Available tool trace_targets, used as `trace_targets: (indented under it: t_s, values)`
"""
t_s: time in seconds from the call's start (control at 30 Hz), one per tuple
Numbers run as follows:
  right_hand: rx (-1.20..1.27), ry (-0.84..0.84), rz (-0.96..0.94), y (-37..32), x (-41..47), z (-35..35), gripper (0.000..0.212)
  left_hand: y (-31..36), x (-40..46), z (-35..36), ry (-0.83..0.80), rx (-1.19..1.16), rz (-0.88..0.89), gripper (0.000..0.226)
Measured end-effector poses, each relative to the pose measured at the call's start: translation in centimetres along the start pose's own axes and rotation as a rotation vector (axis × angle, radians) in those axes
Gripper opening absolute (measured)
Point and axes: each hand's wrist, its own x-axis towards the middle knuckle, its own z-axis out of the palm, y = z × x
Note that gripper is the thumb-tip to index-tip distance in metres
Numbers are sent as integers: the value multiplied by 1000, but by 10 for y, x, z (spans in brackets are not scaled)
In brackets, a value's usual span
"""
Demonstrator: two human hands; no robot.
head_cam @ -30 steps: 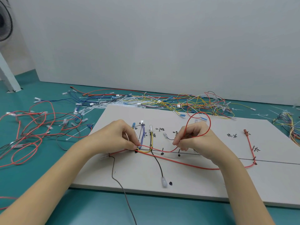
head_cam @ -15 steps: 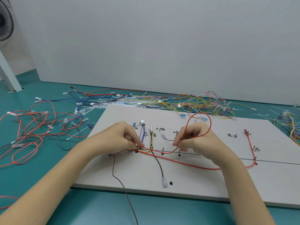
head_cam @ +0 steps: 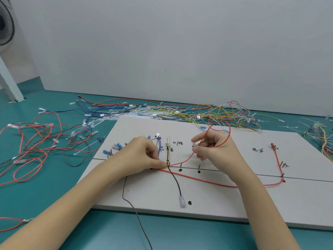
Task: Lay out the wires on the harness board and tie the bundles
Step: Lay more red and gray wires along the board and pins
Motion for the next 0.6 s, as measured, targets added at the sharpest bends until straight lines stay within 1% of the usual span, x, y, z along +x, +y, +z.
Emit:
trace_targets:
  t_s: [0.1, 0.17, 0.23, 0.3, 0.33, 0.47, 0.6]
  values:
    - [43, 58, -8, 0, 3, 4, 21, 1, 0, 2, -9, -15, -30, 19]
    - [44, 79, -6, 1, 7, 9, 20, 2, 0, 3, 13, -17, -30, 17]
    - [36, 88, 3, 0, 11, 14, 17, 2, 0, 3, 20, -6, -3, 34]
    - [24, 94, 19, 0, 16, 18, 15, 3, -1, 2, -12, 34, 40, 50]
    - [15, 95, 27, 0, 19, 19, 14, 4, -1, 2, -37, 48, 50, 54]
    - [-37, 81, 35, 2, 27, 25, 10, 2, 4, 0, -107, 136, 9, 55]
    - [-91, 74, 32, 5, 33, 32, 11, 0, 8, -2, -142, 186, -16, 56]
